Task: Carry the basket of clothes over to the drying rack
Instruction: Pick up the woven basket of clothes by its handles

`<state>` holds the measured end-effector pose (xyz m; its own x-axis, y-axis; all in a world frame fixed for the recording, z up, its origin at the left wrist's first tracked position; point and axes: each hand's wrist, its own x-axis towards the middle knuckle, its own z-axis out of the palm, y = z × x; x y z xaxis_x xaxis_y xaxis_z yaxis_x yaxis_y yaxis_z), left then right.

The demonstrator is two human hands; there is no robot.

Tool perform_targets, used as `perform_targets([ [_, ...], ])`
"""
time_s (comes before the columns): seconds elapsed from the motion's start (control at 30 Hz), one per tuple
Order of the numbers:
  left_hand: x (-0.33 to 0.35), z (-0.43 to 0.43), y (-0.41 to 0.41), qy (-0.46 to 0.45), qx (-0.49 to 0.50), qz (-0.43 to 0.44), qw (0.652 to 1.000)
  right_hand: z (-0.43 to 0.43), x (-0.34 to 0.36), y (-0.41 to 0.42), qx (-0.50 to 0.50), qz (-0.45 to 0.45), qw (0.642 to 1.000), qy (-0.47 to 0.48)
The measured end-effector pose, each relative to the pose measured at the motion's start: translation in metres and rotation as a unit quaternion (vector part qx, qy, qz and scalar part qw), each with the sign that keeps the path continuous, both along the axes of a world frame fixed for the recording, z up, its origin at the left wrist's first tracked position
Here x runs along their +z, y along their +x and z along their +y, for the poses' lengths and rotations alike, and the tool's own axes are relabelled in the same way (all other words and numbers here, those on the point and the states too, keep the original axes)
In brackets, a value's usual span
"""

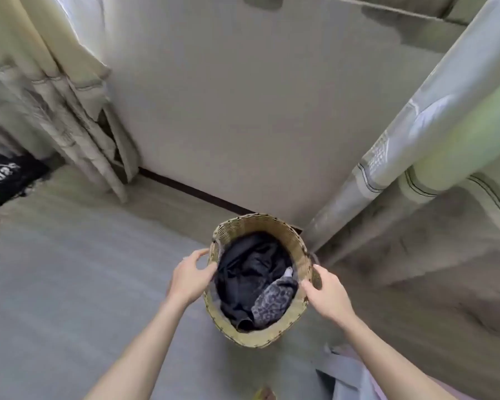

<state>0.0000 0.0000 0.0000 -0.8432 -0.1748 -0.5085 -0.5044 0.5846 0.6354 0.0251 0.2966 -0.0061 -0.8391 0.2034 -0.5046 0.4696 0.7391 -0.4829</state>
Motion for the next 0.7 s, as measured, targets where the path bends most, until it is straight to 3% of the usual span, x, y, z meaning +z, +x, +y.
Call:
perform_targets([
  [0.17, -0.093, 0.012, -0.026, -0.007, -0.01, -0.085, 0.996, 0.02, -0.095, -0.028, -0.187, -0.064, 0.973, -0.119],
  [0.37, -0.161, 0.023, -0.053, 0.038, 0.006, -0.139, 0.99, 0.032, -0.169, -0.042, -0.243, -0.105, 0.948, -0.175],
  [0.5, -0.177, 0.033, -0.059, 0.074, 0.044, -0.134, 0.987, 0.031, -0.174, -0.05, -0.278, -0.075, 0.935, -0.206],
  [0.7, -0.146, 0.009, -0.066, 0.111, 0.147, -0.101, 0.978, 0.02, -0.146, -0.05, -0.326, -0.067, 0.913, -0.237],
])
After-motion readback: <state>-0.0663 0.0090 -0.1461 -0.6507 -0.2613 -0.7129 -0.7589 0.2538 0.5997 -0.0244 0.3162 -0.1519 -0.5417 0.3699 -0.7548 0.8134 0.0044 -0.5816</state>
